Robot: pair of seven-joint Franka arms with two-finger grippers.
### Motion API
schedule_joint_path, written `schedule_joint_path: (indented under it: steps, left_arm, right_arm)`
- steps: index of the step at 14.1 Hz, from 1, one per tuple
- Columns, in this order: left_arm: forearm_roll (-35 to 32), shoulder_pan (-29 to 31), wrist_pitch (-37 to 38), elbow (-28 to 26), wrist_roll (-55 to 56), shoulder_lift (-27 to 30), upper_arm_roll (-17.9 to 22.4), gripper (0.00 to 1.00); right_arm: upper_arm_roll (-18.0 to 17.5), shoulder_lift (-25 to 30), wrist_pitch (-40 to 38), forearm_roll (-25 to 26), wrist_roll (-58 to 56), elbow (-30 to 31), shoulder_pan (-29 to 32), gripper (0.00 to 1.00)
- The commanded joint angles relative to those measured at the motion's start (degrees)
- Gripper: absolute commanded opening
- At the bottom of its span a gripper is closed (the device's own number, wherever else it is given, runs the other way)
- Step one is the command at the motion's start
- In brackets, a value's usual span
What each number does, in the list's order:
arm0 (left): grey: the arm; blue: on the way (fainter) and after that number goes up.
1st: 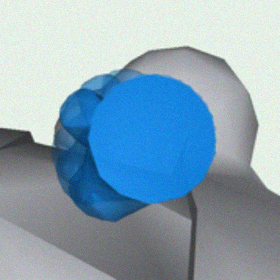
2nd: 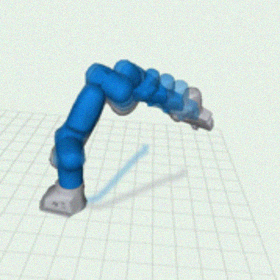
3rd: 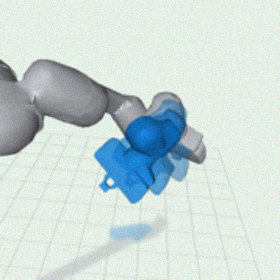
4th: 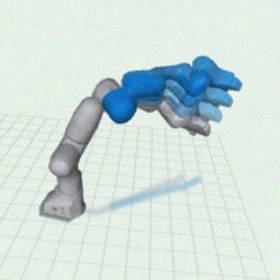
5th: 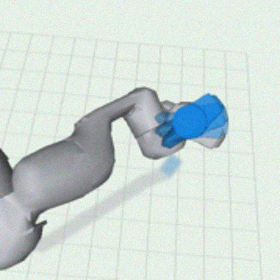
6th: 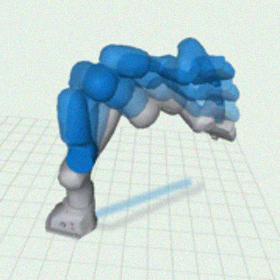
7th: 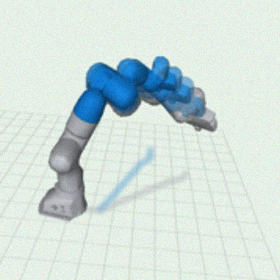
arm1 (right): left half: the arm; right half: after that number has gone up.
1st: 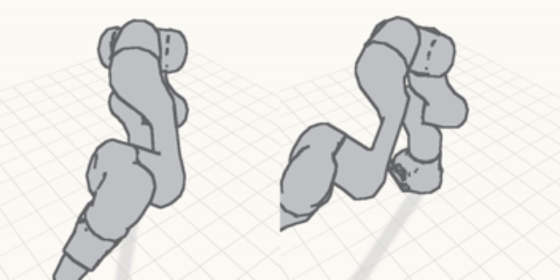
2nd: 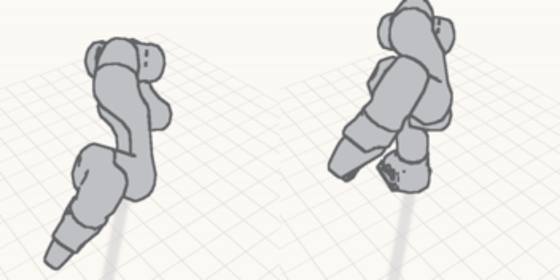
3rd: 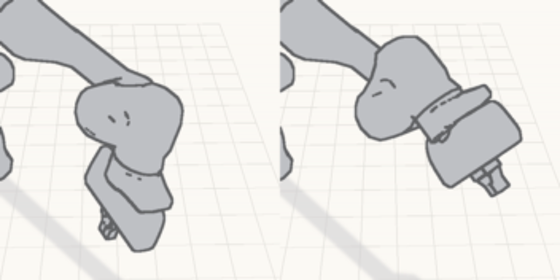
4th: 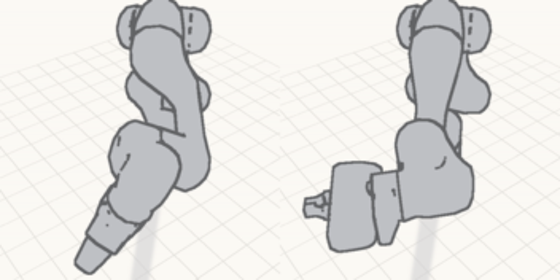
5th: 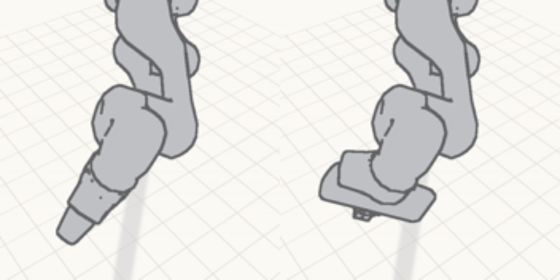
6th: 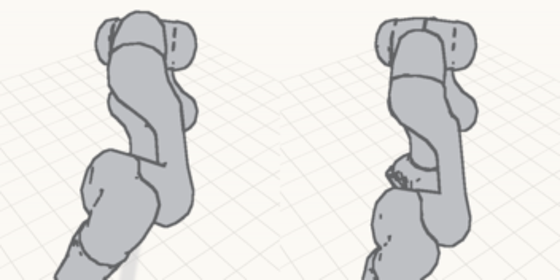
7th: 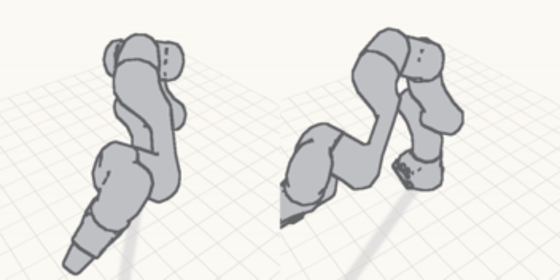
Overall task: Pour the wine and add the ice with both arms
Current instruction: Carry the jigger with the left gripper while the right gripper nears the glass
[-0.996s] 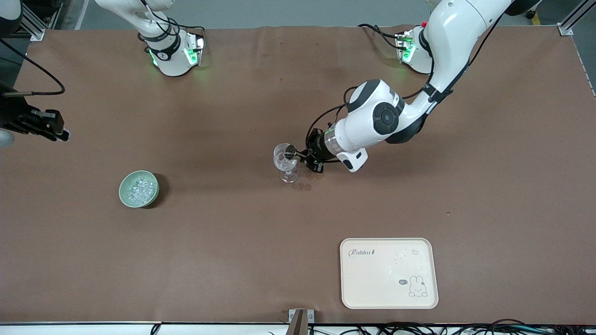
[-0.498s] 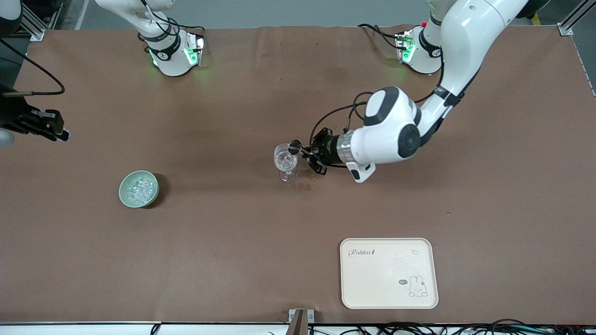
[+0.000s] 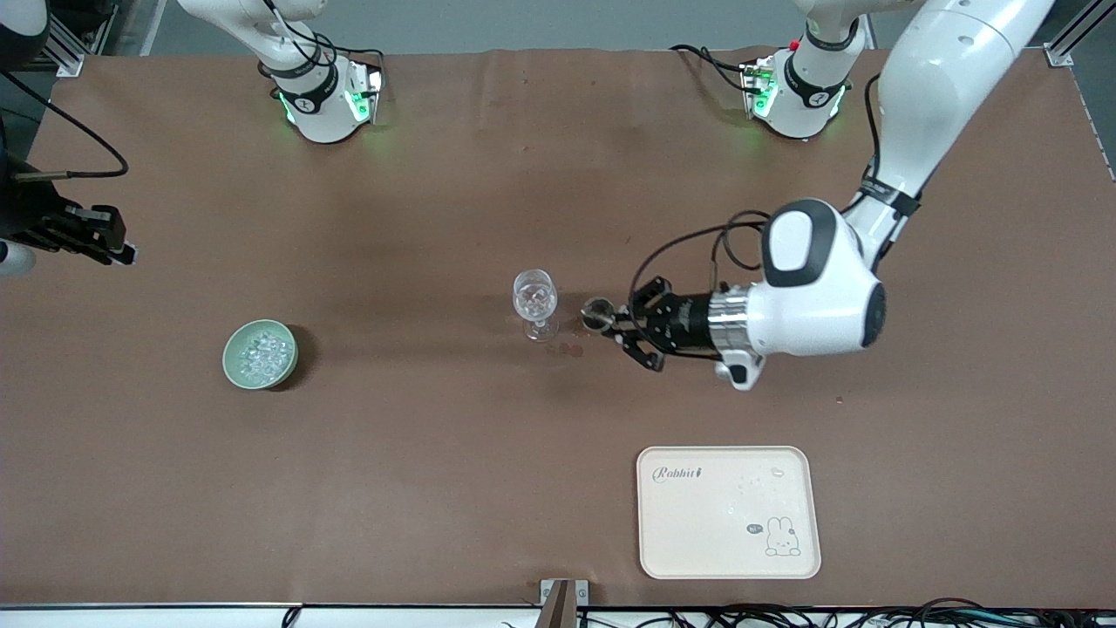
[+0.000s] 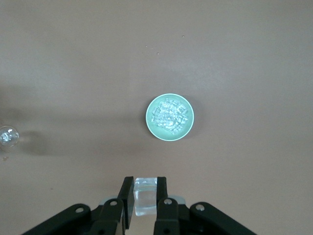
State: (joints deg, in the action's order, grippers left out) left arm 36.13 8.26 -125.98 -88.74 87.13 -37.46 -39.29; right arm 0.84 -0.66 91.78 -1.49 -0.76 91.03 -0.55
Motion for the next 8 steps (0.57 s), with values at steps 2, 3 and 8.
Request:
schedule_joint_path:
  steps: [2, 3, 8]
  left_arm:
    - [2.2, 2.5, 1.3, 8.7, -2.9, -6.6, -0.3, 0.01]
    - [3.1, 3.6, 1.3, 10.6, -3.8, -8.1, -0.3, 0.01]
    - [10.6, 10.3, 0.6, 14.2, -12.5, -13.8, 1.3, 0.01]
  right_arm:
    - [0.0, 0.3, 2.0, 0.1, 8.1, 0.6, -7.2, 0.04]
    - [0.0, -0.3, 3.0, 0.1, 11.7, 0.6, -9.6, 0.04]
    - [0.1, -7.4, 8.2, 0.2, 29.0, -1.3, -24.5, 0.03]
